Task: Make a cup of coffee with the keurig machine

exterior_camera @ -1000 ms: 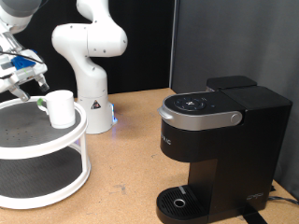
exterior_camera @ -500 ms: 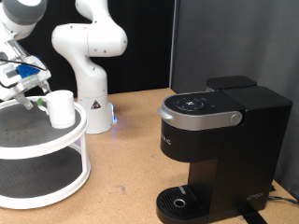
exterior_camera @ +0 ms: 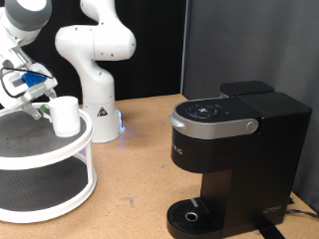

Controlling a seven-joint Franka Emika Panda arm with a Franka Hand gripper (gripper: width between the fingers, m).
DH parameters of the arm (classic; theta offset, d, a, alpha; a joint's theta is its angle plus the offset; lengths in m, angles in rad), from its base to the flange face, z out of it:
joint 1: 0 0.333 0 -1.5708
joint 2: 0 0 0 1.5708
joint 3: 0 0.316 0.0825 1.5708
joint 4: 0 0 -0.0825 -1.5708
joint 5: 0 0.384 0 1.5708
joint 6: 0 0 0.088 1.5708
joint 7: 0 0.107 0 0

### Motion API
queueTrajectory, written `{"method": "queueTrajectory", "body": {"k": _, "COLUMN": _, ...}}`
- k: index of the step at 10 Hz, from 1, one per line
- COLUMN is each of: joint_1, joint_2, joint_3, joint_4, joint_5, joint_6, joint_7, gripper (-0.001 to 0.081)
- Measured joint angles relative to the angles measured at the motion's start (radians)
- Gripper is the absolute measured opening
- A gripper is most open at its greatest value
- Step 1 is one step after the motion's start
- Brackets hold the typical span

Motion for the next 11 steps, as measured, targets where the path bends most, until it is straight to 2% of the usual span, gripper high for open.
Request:
{"method": "queueTrajectory", "body": {"k": 2, "joint_1": 0.0, "joint_2": 0.0, "joint_3": 0.0, "joint_4": -0.003, "joint_5": 0.0, "joint_6": -0.001, "joint_7": 0.0, "gripper": 0.0803}}
{"method": "queueTrajectory", "body": {"k": 4, "joint_1": 0.0, "joint_2": 0.0, "joint_3": 0.0, "joint_4": -0.003, "joint_5": 0.0, "joint_6": -0.001, "joint_7": 0.0, "gripper": 0.0541}}
{"method": "queueTrajectory", "body": {"k": 5, "joint_1": 0.0, "joint_2": 0.0, "joint_3": 0.0, "joint_4": -0.003, "joint_5": 0.0, "joint_6": -0.001, "joint_7": 0.0, "gripper": 0.0541}}
{"method": "queueTrajectory", "body": {"k": 7, "joint_1": 0.0, "joint_2": 0.0, "joint_3": 0.0, "joint_4": -0.003, "joint_5": 0.0, "joint_6": 0.0, "joint_7": 0.001, "gripper": 0.0262}}
{"method": "queueTrajectory", "body": {"k": 8, "joint_1": -0.001, "joint_2": 0.0, "joint_3": 0.0, "joint_4": -0.002, "joint_5": 0.001, "joint_6": 0.0, "joint_7": 0.007, "gripper": 0.0262}}
{"method": "queueTrajectory", "body": {"k": 9, "joint_1": -0.001, "joint_2": 0.0, "joint_3": 0.001, "joint_4": 0.0, "joint_5": 0.001, "joint_6": 0.0, "joint_7": 0.019, "gripper": 0.0084}}
{"method": "queueTrajectory", "body": {"k": 11, "joint_1": -0.003, "joint_2": -0.007, "joint_3": 0.005, "joint_4": 0.016, "joint_5": 0.004, "joint_6": -0.023, "joint_7": 0.056, "gripper": 0.007}}
